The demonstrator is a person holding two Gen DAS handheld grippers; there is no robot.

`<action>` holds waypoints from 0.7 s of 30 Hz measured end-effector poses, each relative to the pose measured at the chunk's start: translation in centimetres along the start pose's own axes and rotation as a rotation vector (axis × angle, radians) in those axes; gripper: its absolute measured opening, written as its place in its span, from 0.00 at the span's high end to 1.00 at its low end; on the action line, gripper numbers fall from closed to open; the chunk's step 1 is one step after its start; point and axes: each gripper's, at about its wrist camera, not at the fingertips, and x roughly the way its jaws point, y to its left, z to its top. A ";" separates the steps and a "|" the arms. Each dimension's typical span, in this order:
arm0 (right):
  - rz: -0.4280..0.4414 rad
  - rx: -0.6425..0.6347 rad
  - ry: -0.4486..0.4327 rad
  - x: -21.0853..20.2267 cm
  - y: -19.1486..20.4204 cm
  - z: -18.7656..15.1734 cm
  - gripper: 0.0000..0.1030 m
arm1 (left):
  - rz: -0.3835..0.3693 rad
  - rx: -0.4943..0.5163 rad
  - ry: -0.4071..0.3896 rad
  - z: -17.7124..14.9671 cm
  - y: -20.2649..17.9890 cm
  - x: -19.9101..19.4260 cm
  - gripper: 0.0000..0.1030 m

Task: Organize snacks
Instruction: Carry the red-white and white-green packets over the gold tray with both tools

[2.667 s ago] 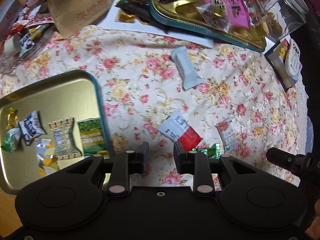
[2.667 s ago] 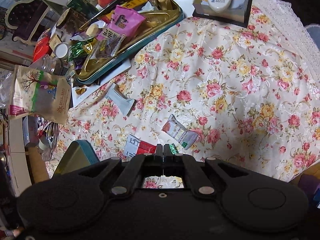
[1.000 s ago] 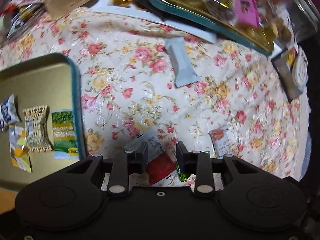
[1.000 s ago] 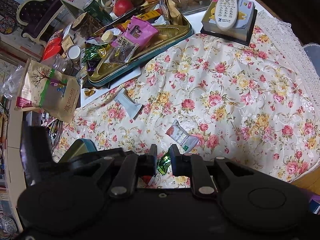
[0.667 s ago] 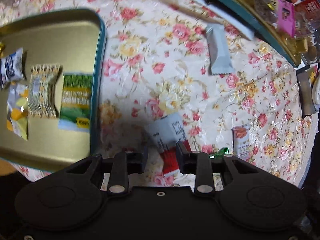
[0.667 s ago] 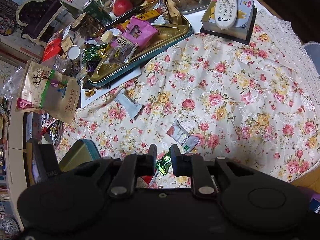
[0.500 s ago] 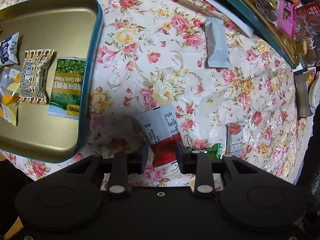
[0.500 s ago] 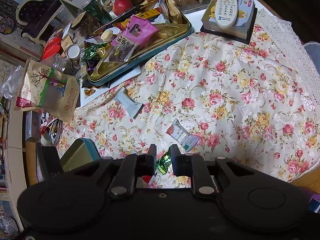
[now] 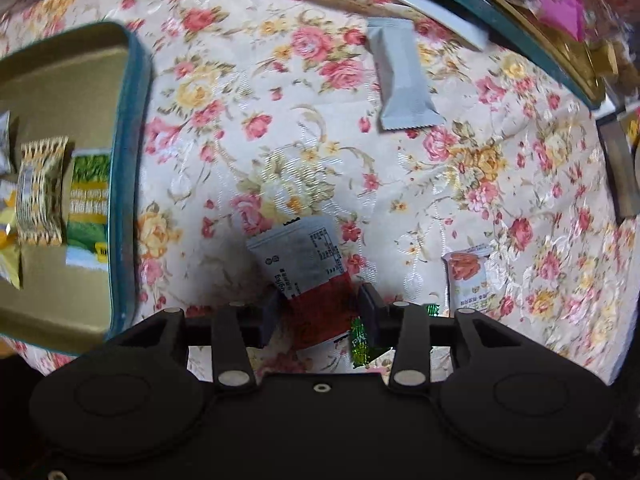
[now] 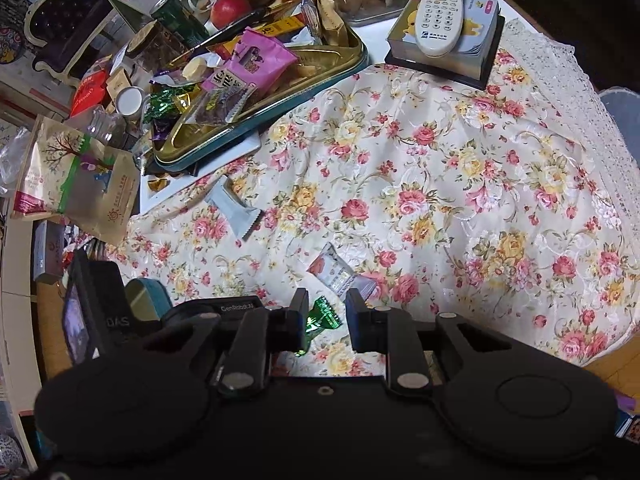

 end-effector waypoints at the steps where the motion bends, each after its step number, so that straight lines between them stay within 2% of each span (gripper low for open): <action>1: -0.014 0.000 0.001 0.6 -0.1 0.1 0.76 | 0.011 0.028 -0.006 -0.1 -0.5 0.1 0.51; 3: -0.031 -0.010 0.004 1.7 -0.3 0.3 0.76 | 0.034 0.090 -0.009 -0.2 -1.4 0.2 0.51; 5: -0.056 -0.016 0.006 3.1 -0.3 0.5 0.76 | 0.031 0.104 -0.009 -0.2 -1.5 0.2 0.53; 6: -0.064 -0.018 0.005 3.7 -0.3 0.5 0.75 | 0.018 0.100 -0.001 -0.1 -1.3 0.2 0.56; 10: -0.077 -0.040 0.012 6.0 0.2 0.4 0.75 | -0.052 0.071 0.053 0.3 0.3 -0.5 0.59; 15: -0.097 -0.118 -0.020 7.5 1.8 -0.2 0.73 | -0.033 0.123 0.018 0.4 1.3 -2.2 0.59; 21: -0.171 -0.231 -0.038 9.8 3.8 -1.5 0.67 | -0.054 0.119 -0.003 0.3 2.9 -4.6 0.59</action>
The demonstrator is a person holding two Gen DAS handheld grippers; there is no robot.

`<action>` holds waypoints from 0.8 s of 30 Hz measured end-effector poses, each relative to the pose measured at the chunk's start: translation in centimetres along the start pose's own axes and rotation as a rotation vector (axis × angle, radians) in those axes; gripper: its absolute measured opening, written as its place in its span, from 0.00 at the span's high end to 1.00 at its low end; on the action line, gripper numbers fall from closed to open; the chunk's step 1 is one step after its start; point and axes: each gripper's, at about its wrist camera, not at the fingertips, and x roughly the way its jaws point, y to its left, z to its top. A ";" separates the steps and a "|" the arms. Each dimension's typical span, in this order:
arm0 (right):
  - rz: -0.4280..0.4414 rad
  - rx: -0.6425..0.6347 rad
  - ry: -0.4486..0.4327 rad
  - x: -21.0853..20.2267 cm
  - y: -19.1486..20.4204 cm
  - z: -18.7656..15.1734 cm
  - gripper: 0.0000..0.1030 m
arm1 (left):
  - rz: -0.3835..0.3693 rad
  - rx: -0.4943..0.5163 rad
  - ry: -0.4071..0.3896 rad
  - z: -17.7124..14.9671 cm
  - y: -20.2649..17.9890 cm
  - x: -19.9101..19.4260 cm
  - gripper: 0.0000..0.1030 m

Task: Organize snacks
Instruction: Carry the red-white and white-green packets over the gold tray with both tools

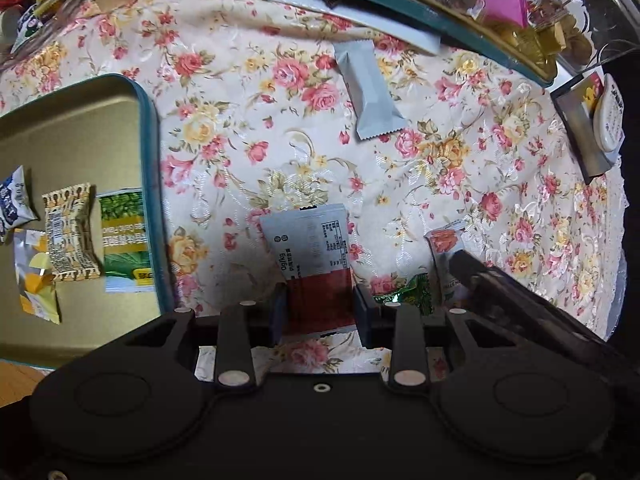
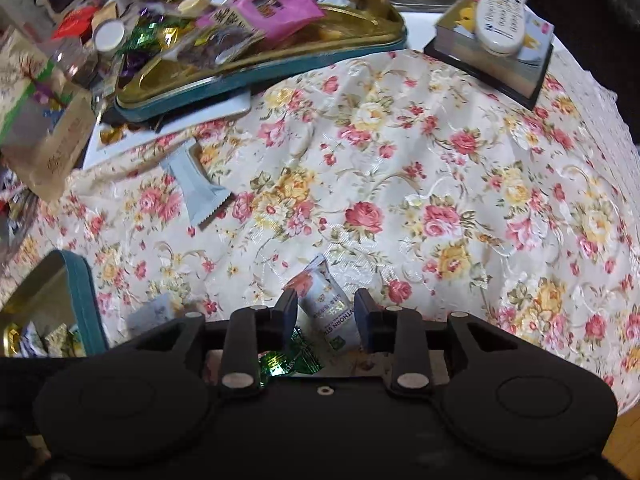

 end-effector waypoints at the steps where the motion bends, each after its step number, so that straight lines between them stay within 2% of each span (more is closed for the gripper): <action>1: -0.021 -0.021 0.008 0.7 0.4 -0.2 0.67 | -0.004 -0.001 -0.007 -0.3 0.3 -0.5 0.59; 5: -0.117 -0.094 -0.012 2.1 1.6 -0.8 0.59 | 0.000 0.008 -0.042 -0.7 1.0 -2.2 0.59; 8: -0.155 -0.119 -0.027 2.5 2.1 -1.0 0.63 | 0.003 0.021 -0.068 -0.9 1.6 -3.5 0.59; 11: -0.139 -0.096 -0.007 2.6 2.0 -0.6 0.66 | -0.003 0.029 -0.082 -1.2 2.1 -4.3 0.59; 12: -0.119 -0.084 0.007 2.6 1.8 -0.3 0.74 | -0.008 0.033 -0.083 -1.3 2.2 -4.5 0.59; 15: -0.116 -0.048 0.034 2.7 1.1 0.5 0.82 | -0.008 0.052 -0.097 -1.6 2.6 -5.3 0.59; 19: -0.113 0.011 0.055 2.5 0.3 1.0 0.82 | 0.017 0.074 -0.138 -1.9 3.2 -6.4 0.59; 24: -0.070 0.097 0.048 0.5 -0.5 2.0 0.82 | 0.057 0.071 -0.193 -1.9 4.9 -7.7 0.59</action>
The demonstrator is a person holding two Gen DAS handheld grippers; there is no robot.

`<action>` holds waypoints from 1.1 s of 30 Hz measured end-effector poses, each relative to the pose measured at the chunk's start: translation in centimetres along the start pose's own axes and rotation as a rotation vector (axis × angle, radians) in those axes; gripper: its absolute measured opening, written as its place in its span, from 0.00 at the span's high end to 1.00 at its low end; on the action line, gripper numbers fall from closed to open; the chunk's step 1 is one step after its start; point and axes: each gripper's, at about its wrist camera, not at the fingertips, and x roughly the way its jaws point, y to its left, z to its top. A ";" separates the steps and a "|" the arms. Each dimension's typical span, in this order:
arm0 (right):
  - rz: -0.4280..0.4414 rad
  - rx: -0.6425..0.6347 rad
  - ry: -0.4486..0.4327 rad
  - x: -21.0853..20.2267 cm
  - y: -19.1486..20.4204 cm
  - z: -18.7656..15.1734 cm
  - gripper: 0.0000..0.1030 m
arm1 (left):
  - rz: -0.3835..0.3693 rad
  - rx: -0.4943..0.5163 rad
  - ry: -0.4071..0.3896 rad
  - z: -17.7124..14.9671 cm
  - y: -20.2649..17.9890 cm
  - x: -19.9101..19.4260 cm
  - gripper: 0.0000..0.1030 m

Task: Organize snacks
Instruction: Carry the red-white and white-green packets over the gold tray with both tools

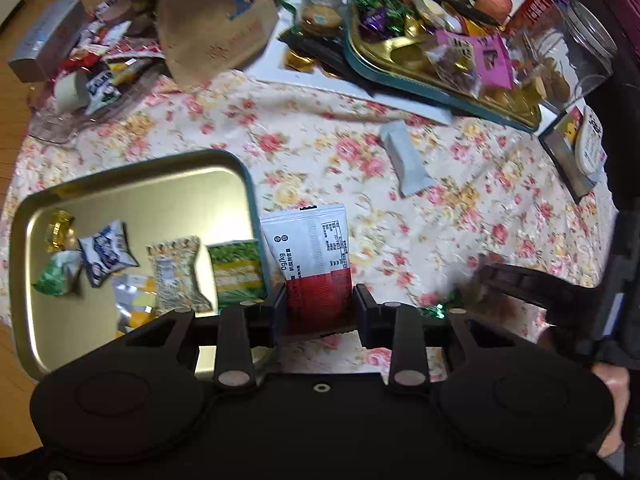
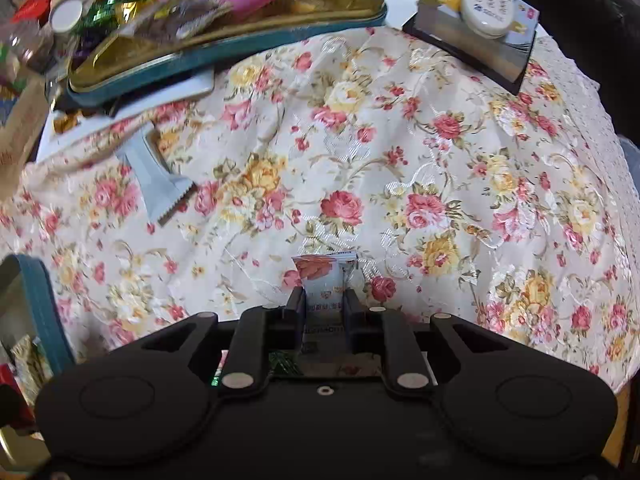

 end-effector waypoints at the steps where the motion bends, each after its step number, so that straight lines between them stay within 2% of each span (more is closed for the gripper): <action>1: 0.019 0.017 0.001 -0.5 0.0 0.2 0.82 | 0.012 -0.002 -0.010 0.1 0.4 -0.2 0.59; 5: 0.107 0.049 -0.008 -3.1 0.8 0.5 0.82 | 0.057 -0.017 -0.047 0.3 2.4 -1.1 0.59; 9: 0.184 0.019 -0.027 -6.4 3.2 -0.3 0.81 | 0.094 -0.033 -0.077 0.4 4.7 -1.8 0.59; 17: 0.311 -0.106 -0.081 -11.1 8.7 -2.5 0.81 | 0.136 -0.110 -0.056 0.0 9.7 -1.3 0.59; 23: 0.370 -0.203 -0.099 -13.2 12.5 -4.5 0.81 | 0.139 -0.160 -0.038 -0.3 12.8 -1.2 0.59; 33: 0.432 -0.274 -0.066 -13.4 16.3 -5.8 0.81 | 0.126 -0.203 -0.027 -0.3 15.8 -1.3 0.58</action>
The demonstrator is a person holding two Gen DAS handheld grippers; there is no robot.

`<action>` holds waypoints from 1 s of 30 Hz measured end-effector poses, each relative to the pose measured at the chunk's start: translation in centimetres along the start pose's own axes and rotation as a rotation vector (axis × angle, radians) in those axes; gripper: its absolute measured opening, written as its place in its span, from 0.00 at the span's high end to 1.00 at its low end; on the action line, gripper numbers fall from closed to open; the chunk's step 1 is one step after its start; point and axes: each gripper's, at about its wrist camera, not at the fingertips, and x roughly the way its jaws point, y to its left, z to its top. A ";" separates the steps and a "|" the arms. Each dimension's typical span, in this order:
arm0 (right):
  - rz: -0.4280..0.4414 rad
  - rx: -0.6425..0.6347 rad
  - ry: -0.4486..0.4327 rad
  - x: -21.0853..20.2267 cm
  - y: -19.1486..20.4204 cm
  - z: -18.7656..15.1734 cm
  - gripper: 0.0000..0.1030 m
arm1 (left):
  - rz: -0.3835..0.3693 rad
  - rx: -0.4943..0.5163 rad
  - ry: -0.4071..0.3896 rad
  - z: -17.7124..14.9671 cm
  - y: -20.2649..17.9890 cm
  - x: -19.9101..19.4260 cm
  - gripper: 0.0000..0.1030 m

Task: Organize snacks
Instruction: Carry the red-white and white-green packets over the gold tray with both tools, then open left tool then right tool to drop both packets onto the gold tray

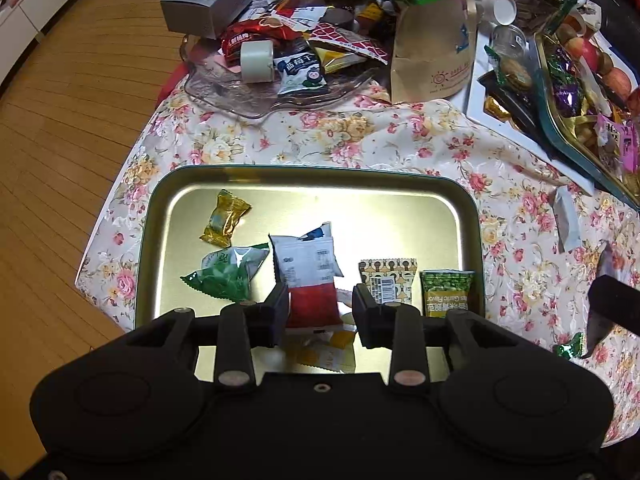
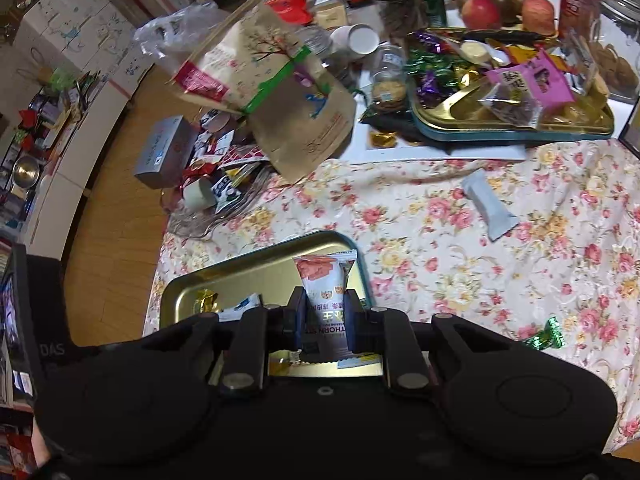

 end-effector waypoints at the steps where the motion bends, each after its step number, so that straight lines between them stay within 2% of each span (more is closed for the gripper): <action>1: 0.006 -0.004 0.006 0.2 0.3 0.0 0.81 | 0.001 -0.007 0.002 0.0 0.2 0.0 0.58; 6: -0.003 -0.038 0.028 0.9 1.5 -0.7 0.80 | -0.011 -0.037 0.038 0.2 0.7 0.5 0.58; 14: -0.068 -0.099 0.072 2.5 2.8 -2.1 0.80 | -0.030 -0.053 0.088 0.0 1.0 1.1 0.58; 21: -0.065 -0.117 0.084 2.7 3.2 -2.4 0.80 | -0.025 -0.044 0.123 -0.1 0.6 1.8 0.58; 30: -0.066 -0.116 0.086 2.5 3.4 -2.4 0.77 | -0.025 -0.040 0.124 -0.1 0.4 1.8 0.58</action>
